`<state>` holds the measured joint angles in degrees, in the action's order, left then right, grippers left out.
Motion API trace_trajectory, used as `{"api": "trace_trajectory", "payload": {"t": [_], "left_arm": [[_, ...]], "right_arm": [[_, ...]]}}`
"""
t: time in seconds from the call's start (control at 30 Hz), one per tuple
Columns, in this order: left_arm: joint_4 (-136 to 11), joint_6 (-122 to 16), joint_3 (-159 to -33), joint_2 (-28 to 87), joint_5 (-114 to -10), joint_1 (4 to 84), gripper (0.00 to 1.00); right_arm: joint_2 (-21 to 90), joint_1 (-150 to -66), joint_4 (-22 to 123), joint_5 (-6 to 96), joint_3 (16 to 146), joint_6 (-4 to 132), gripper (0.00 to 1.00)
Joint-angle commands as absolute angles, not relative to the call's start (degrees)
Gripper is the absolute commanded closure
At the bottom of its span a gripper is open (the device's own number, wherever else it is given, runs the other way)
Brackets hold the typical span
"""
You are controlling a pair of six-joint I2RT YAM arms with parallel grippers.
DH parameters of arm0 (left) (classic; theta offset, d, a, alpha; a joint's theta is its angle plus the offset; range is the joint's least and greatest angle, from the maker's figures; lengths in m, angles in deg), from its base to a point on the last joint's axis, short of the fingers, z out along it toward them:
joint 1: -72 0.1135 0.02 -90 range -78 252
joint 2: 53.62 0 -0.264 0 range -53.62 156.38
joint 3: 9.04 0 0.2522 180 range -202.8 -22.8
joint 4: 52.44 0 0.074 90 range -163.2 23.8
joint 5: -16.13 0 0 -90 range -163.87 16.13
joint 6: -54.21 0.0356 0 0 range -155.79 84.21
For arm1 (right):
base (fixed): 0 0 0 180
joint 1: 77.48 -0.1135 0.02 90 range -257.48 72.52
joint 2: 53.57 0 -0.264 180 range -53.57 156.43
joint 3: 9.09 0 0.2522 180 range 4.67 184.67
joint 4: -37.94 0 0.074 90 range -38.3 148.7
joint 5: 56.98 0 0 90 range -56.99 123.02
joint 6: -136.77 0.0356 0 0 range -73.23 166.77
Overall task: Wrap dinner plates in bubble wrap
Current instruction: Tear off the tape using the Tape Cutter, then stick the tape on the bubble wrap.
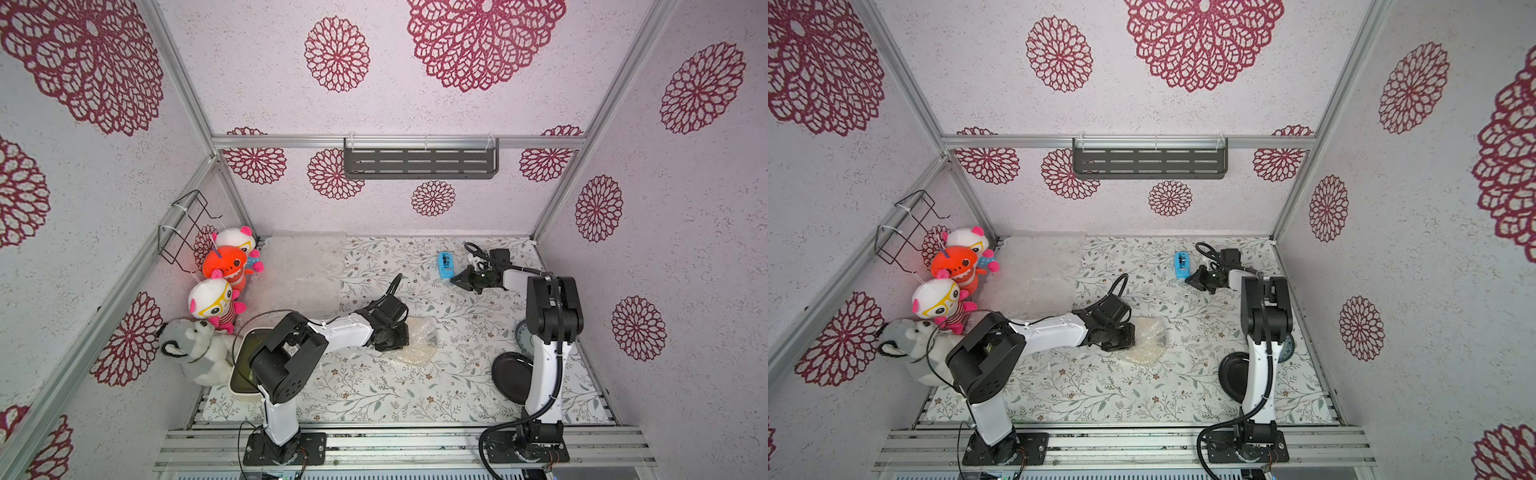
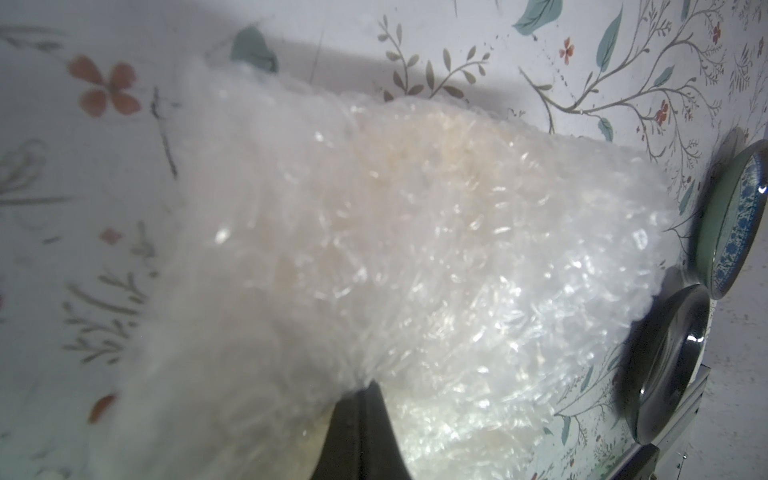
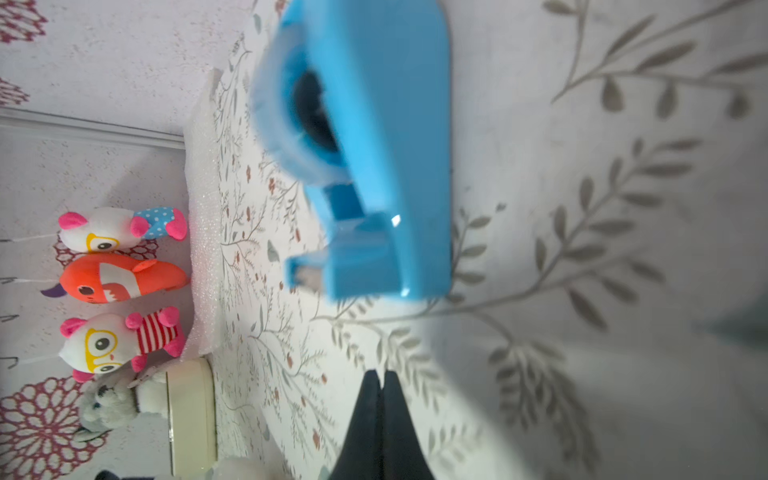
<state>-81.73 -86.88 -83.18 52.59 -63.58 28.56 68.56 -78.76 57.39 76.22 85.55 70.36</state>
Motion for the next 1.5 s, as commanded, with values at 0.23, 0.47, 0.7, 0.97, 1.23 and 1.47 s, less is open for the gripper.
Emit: {"api": "trace_trajectory", "payload": {"t": [0.23, 0.47, 0.7, 0.97, 1.23, 1.47], "left_arm": [[-77.54, -86.89, -79.99, 53.37, -60.99, 28.41, 1.0], [-75.43, -87.64, -78.34, 52.21, -60.75, 28.29, 1.0], [-75.18, -87.8, -78.23, 52.33, -60.68, 28.24, 1.0], [-74.99, -87.77, -78.13, 52.03, -60.82, 28.15, 1.0], [-73.3, -87.47, -77.48, 51.41, -60.22, 28.06, 1.0], [-73.05, -86.94, -77.99, 51.53, -59.87, 27.75, 1.0]], "right_arm": [[24.93, -81.89, 60.07, 68.71, 56.79, 56.55, 1.0], [4.24, -89.8, 73.26, 69.59, 49.55, 54.49, 1.0], [-0.89, -99.05, 69.65, 76.32, 45.81, 58.96, 1.0], [11.18, -102.9, 58.27, 78.3, 46.24, 59.63, 1.0], [31.6, -104.05, 51.51, 78.21, 53.12, 55.74, 1.0], [44.66, -104.61, 52.01, 75.99, 60.21, 52.04, 1.0]]}}
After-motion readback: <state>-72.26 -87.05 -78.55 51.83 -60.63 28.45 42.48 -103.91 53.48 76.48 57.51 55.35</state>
